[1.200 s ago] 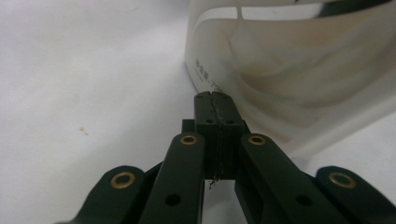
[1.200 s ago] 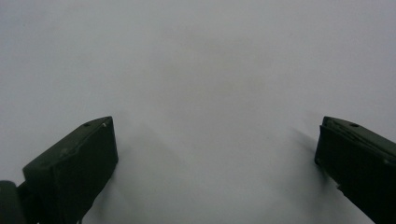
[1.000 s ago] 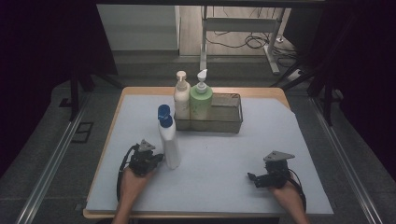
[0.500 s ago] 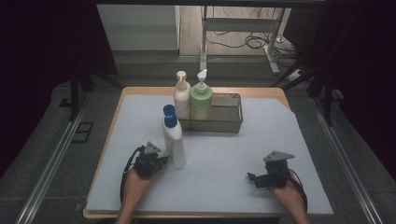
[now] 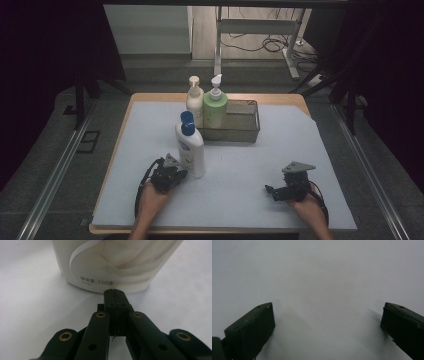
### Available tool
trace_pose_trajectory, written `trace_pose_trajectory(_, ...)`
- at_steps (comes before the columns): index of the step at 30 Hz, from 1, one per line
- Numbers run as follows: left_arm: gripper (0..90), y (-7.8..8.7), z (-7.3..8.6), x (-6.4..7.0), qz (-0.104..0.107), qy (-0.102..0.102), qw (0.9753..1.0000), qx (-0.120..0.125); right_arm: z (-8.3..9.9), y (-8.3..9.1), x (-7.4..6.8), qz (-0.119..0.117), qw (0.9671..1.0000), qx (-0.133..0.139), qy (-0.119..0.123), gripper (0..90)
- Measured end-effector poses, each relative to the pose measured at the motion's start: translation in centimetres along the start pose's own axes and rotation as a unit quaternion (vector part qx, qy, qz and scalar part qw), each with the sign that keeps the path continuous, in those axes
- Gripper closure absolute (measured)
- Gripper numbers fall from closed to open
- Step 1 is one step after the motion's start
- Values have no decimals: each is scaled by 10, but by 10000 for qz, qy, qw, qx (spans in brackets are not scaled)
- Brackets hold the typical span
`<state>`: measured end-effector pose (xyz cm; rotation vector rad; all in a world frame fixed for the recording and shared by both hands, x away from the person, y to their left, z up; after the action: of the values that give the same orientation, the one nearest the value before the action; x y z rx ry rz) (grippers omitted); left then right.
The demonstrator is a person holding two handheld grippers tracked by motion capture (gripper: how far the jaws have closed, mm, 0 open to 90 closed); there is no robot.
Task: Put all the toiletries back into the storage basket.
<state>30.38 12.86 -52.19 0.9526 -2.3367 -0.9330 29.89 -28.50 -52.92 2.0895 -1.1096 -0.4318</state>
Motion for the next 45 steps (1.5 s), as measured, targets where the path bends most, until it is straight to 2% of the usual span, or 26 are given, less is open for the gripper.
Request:
trace_pose_trajectory(3, 880, 0, 1, -1, 66, 50, 10000, 31, 0, 0, 0, -2, 10000, -5, -9, 0)
trace_pose_trajectory(10, 768, 5, 2, 1, -49, 12, 10000, 68, -1, 0, 0, -12, 10000, -19, -11, 0)
trace_pose_trajectory(18, 536, 14, 9, -1, -202, 31, 9997, 123, -2, 1, 0, -5, 10000, -71, -18, 0)
trace_pose_trajectory(22, 373, 18, 13, -2, -231, 92, 9996, 115, -2, 2, 0, -26, 10000, -83, -5, 0)
trace_pose_trajectory(29, 143, 22, 22, 0, -459, 172, 9988, 69, -4, 7, -4, -71, 9999, -42, 73, 0)
trace_pose_trajectory(36, 123, 29, 38, -2, -484, 275, 9985, 8, -12, 12, -10, -173, 9997, 98, 153, 0)
trace_pose_trajectory(40, 123, 31, 41, -5, -534, 330, 9980, 91, -18, 15, -13, -248, 9994, 183, 173, 0)
trace_pose_trajectory(45, 120, 27, 42, -2, -689, 124, 9975, 79, -24, 16, -19, -321, 9989, 252, 247, 0)
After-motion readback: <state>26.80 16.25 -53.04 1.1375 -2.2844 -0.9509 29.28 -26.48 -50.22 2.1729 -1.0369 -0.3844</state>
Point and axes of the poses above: each handheld gripper's, and its own axes: y roughly backward along the jaws, z roughly out of its underside, x roughly to its right, the point moved 1 cm from there along -y, roughly forward along the jaws, and after that the axes turned 3 degrees about z, right-handed, at the moved point
